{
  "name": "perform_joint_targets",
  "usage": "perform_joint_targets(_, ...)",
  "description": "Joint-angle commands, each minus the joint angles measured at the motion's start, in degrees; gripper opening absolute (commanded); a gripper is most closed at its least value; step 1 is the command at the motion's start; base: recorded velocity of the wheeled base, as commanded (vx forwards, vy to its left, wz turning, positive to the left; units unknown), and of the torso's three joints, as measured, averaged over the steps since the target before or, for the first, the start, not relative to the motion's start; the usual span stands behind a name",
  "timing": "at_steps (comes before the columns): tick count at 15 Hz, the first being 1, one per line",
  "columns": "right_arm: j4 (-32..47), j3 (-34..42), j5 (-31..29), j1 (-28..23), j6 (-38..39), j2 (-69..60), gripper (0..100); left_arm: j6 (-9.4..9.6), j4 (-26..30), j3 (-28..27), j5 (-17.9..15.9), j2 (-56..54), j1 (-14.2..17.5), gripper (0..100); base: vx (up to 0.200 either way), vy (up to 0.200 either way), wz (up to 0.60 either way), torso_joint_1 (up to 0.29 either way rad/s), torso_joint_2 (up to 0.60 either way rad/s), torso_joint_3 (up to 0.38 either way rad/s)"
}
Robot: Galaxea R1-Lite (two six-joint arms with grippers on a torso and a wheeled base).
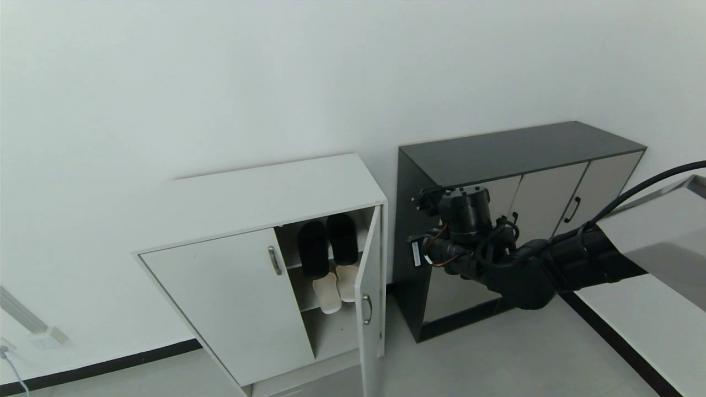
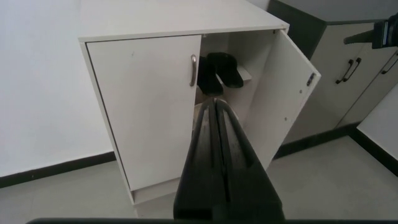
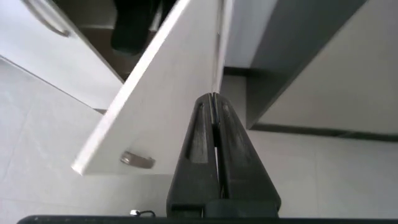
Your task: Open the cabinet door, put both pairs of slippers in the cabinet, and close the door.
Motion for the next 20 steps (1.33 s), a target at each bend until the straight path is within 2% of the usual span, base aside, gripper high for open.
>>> perform_joint_targets(1,-0.11,0.18,0.09,0.61,-0.01,-0.22,0,-0.04,-0.04,0.01,-0.02,-0.01,0.00,0,0.000,0.000,0.60,0.002,0.00,0.002)
perform_joint_targets(6,-0.29,0.18,0.09,1.05,-0.01,-0.04,0,0.05,-0.04,0.01,-0.02,-0.01,0.00,0,0.000,0.000,0.60,0.003,0.00,0.004)
perform_joint_targets(11,-1.61,1.50,-1.23,-0.09,-0.18,-0.65,0,0.05,-0.04,0.01,-0.02,-0.01,0.00,0,0.000,0.000,0.00,0.000,0.00,0.000)
perform_joint_targets(15,-1.87,10.11,-1.23,-1.15,-1.59,-8.13,0,0.05,-0.04,0.01,-0.02,-0.01,0.00,0,0.000,0.000,0.00,0.000,0.00,0.000)
perform_joint_targets(20,-3.98,25.76,-0.70,-0.88,-2.82,-16.12,0,0.14,-0.04,0.01,-0.11,-0.01,0.00,0,0.200,0.000,0.00,-0.002,0.00,0.004)
